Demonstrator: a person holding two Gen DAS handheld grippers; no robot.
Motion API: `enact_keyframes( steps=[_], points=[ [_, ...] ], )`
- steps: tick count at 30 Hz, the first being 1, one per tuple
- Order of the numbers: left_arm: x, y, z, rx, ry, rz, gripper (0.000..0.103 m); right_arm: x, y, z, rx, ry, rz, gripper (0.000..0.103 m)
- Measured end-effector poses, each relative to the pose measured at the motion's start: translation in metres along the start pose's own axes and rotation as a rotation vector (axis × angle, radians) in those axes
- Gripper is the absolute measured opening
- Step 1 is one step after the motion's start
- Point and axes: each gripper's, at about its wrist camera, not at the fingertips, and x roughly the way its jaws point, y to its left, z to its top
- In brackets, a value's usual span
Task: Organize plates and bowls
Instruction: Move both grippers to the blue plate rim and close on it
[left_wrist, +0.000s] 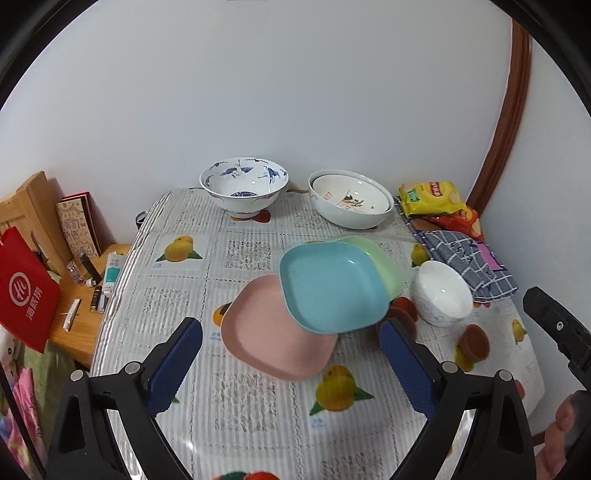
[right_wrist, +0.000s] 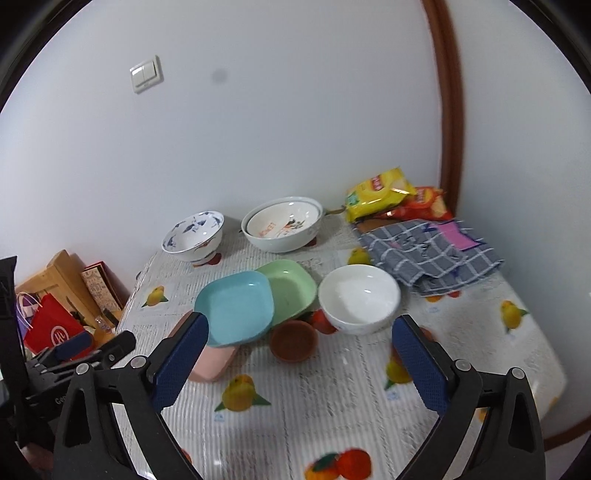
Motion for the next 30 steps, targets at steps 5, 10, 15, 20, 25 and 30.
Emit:
enact_keyframes(
  steps=[5, 10, 15, 20, 25, 30],
  points=[
    [0.037, -0.003, 0.019, 0.037, 0.008, 0.019, 0.096, 0.053, 0.008, 0.007, 0.032, 0.026, 0.058, 0.098],
    [0.077, -0.002, 0.035, 0.045, 0.021, 0.032, 0.096, 0.106, 0.016, 0.010, 0.029, 0.081, 0.041, 0.089],
    [0.117, 0.000, 0.041, 0.032, 0.047, 0.041, 0.086, 0.149, 0.009, -0.009, 0.062, 0.166, 0.054, 0.075],
    [0.149, 0.003, 0.042, 0.002, 0.083, 0.023, 0.077, 0.166, 0.002, -0.023, 0.078, 0.203, 0.049, 0.074],
    [0.168, -0.002, 0.039, 0.015, 0.104, 0.006, 0.068, 0.183, 0.005, -0.032, 0.079, 0.248, 0.069, 0.069],
    [0.181, -0.002, 0.035, 0.010, 0.133, 0.003, 0.060, 0.194, 0.014, -0.041, 0.061, 0.274, 0.075, 0.063]
  ],
)
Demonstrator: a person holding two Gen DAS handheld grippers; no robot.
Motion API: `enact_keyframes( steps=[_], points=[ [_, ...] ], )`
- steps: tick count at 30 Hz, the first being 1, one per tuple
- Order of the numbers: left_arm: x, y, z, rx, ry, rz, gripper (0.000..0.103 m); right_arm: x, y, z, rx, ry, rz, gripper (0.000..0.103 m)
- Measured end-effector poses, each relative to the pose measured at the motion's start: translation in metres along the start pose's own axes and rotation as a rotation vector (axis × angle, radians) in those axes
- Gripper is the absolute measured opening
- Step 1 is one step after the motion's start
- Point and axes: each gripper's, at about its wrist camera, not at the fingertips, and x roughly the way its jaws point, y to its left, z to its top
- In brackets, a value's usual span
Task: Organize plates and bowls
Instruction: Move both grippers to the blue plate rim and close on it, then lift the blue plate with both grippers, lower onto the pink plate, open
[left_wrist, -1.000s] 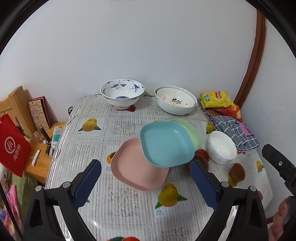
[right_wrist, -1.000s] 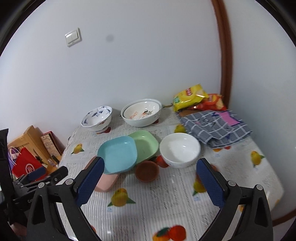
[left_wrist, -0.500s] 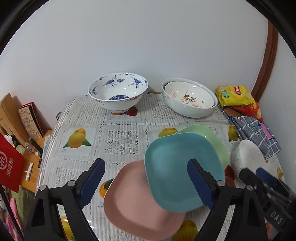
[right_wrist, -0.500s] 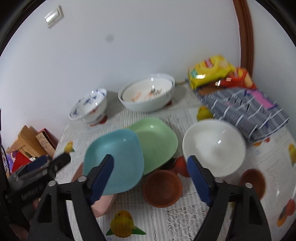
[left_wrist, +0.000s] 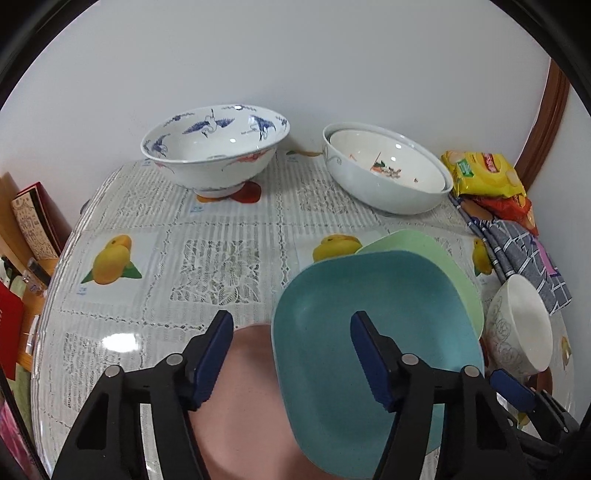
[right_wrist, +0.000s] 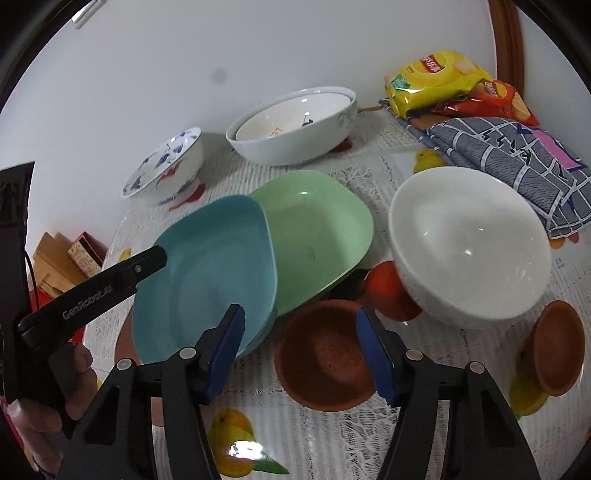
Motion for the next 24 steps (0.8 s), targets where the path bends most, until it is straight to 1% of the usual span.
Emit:
enact_keyframes(
  steps=[1, 4, 5, 7, 8, 10, 11, 12, 13, 15, 19, 24],
  points=[
    [0.003, -0.001, -0.002, 0.003, 0.010, -0.001, 0.058, 0.002, 0.002, 0.000, -0.008, 0.003, -0.005, 0.063],
    [0.008, 0.000, -0.005, -0.003, 0.028, -0.004, 0.044, 0.009, 0.004, -0.003, -0.011, 0.015, -0.007, 0.061],
    [0.008, 0.001, -0.006, -0.006, 0.027, -0.008, 0.042, 0.010, 0.004, -0.004, -0.005, 0.016, 0.001, 0.058],
    [0.008, 0.001, -0.007, -0.007, 0.024, -0.005, 0.033, 0.011, 0.004, -0.004, 0.000, 0.014, 0.009, 0.053],
    [0.007, 0.001, -0.007, -0.008, 0.022, -0.004, 0.030, 0.011, 0.005, -0.005, -0.003, 0.010, 0.014, 0.050],
    [0.007, 0.001, -0.008, -0.009, 0.024, -0.013, 0.019, 0.013, 0.007, -0.006, -0.005, 0.001, 0.014, 0.046],
    [0.007, 0.001, -0.009, -0.006, 0.026, -0.016, 0.017, 0.015, 0.007, -0.006, 0.000, -0.002, 0.021, 0.042],
    [0.007, 0.000, -0.010, -0.003, 0.025, -0.017, 0.012, 0.016, 0.007, -0.006, 0.005, -0.001, 0.029, 0.034],
    [0.007, -0.001, -0.011, -0.002, 0.024, -0.017, 0.008, 0.018, 0.007, -0.006, 0.011, 0.003, 0.034, 0.030],
    [0.005, -0.001, -0.014, -0.011, 0.016, -0.025, 0.007, 0.018, 0.007, -0.006, 0.010, -0.006, 0.029, 0.018],
    [-0.002, -0.002, -0.017, -0.012, -0.004, -0.023, 0.007, 0.014, 0.007, -0.007, -0.001, -0.026, 0.014, 0.014],
    [-0.014, -0.002, -0.023, -0.019, -0.024, -0.010, 0.006, 0.007, 0.002, -0.009, 0.006, -0.041, 0.036, 0.012]
  ],
)
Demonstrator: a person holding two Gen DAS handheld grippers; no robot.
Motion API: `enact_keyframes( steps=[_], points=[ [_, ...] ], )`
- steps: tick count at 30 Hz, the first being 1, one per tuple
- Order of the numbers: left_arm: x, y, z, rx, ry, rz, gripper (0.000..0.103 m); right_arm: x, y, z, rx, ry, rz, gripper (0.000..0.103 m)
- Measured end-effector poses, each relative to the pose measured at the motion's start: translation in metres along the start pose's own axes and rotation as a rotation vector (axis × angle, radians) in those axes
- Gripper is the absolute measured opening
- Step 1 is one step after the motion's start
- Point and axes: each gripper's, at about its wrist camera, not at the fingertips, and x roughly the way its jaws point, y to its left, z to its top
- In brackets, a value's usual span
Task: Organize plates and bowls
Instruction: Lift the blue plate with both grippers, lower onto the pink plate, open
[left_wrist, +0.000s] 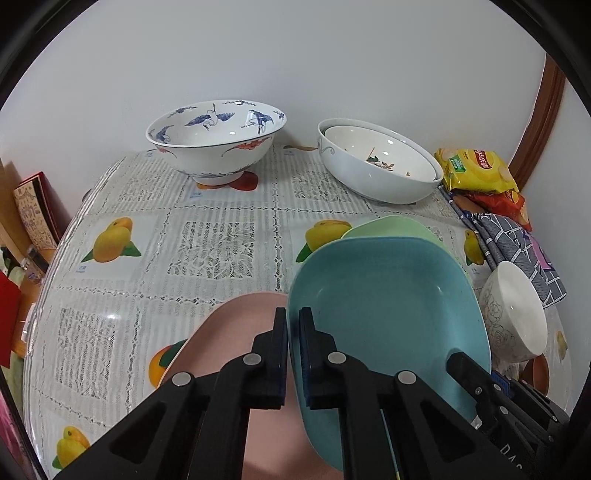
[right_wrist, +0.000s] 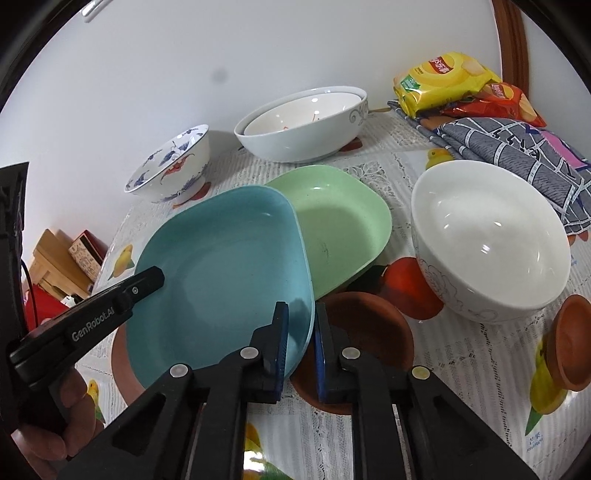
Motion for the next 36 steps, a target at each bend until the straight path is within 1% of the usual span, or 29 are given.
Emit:
enact_keyframes(
  steps=[6, 9, 12, 18, 25, 29, 36],
  points=[
    [-0.020, 0.001, -0.006, -0.003, -0.053, 0.035, 0.007, -0.012, 0.002, 0.000, 0.013, -0.035, 0.037, 0.011],
    [-0.028, 0.007, -0.010, -0.027, -0.059, 0.032, 0.007, -0.017, 0.006, 0.001, 0.001, -0.046, 0.051, 0.010],
    [-0.036, 0.015, -0.013, -0.044, -0.055, 0.035, 0.007, -0.022, 0.010, 0.002, -0.002, -0.056, 0.085, 0.010],
    [-0.056, 0.027, -0.018, -0.055, -0.074, 0.075, 0.007, -0.029, 0.026, -0.001, -0.040, -0.075, 0.119, 0.010],
    [-0.076, 0.041, -0.026, -0.076, -0.083, 0.121, 0.007, -0.033, 0.039, -0.005, -0.080, -0.074, 0.174, 0.009],
    [-0.084, 0.048, -0.030, -0.080, -0.083, 0.153, 0.007, -0.031, 0.047, -0.009, -0.103, -0.057, 0.204, 0.009],
    [-0.080, 0.057, -0.036, -0.108, -0.061, 0.173, 0.007, -0.021, 0.056, -0.016, -0.132, -0.011, 0.211, 0.009]
  ],
)
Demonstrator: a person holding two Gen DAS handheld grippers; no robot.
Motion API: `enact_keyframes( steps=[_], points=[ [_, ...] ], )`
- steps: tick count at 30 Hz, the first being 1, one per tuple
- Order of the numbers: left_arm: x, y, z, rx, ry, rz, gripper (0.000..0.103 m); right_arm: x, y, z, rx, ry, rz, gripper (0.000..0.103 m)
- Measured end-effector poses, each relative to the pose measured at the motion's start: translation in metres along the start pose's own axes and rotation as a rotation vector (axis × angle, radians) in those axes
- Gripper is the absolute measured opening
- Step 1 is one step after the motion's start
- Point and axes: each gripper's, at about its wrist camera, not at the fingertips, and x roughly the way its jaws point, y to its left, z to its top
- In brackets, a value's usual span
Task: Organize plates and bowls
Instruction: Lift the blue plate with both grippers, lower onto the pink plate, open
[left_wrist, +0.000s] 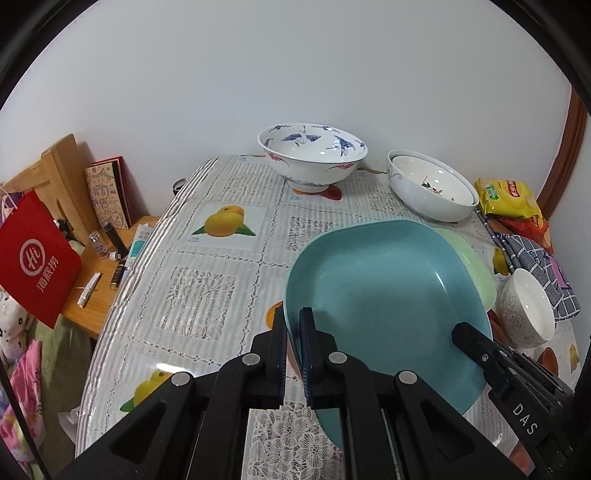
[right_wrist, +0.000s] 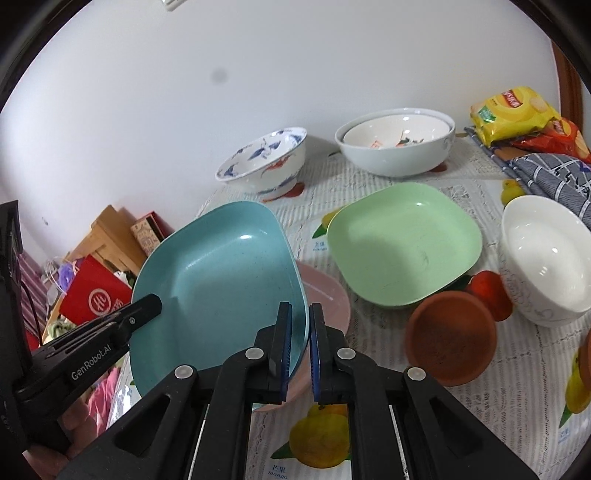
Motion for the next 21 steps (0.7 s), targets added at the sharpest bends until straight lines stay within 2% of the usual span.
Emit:
enact_keyframes(
  steps=[15, 21],
  points=[
    [0.038, 0.007, -0.018, -0.066, 0.085, -0.043, 0.009, 0.035, -0.007, -0.004, 0.022, 0.068, -0.063, 0.009],
    [0.039, 0.003, -0.018, -0.064, 0.078, -0.052, 0.010, 0.041, -0.012, -0.003, 0.042, 0.048, -0.075, 0.011]
  ],
)
